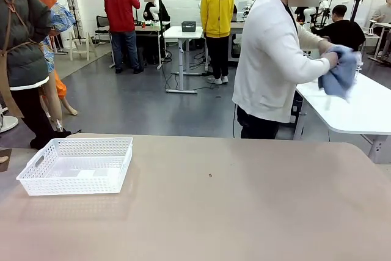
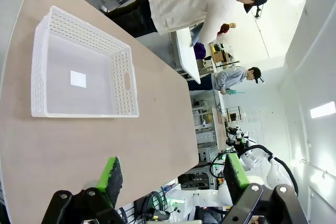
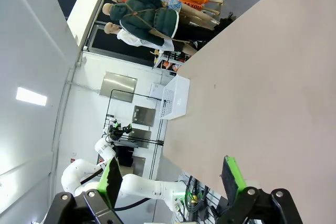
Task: Clean and organize the cups into the basket.
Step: Pick up the Organizing basket and move it to the center of the table, then pick up the Reusable plastic cup from the right side of the table and place it inside the Organizing basket.
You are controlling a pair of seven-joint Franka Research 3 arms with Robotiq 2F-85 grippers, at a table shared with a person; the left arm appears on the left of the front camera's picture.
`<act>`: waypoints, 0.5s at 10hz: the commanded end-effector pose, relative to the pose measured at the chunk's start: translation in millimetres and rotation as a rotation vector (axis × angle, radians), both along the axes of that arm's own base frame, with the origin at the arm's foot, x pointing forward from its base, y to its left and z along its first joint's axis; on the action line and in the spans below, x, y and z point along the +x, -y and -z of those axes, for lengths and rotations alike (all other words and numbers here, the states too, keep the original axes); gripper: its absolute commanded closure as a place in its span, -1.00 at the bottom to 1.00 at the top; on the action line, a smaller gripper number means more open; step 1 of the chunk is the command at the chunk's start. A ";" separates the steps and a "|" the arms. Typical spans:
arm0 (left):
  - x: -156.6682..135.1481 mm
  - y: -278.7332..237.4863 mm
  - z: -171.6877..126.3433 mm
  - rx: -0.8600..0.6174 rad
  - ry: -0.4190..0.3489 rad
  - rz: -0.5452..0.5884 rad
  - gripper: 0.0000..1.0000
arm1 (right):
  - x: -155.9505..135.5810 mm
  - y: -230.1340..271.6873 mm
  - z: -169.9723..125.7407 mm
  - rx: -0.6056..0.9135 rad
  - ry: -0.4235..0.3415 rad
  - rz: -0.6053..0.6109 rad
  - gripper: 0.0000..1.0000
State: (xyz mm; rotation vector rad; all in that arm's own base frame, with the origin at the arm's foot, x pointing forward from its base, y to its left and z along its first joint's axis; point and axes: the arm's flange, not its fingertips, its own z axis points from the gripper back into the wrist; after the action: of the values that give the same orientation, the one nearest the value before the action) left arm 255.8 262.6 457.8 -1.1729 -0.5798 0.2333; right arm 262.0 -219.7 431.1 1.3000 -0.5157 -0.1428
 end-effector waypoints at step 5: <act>0.4 0.7 -0.1 -0.005 0.002 0.008 -1.00 | 0.6 0.3 1.1 -0.006 -0.005 0.000 -1.00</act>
State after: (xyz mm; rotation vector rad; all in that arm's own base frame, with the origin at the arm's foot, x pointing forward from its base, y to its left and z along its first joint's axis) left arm 255.8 262.6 457.8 -1.1729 -0.5798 0.2333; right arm 262.0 -219.7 431.1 1.2999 -0.5157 -0.1428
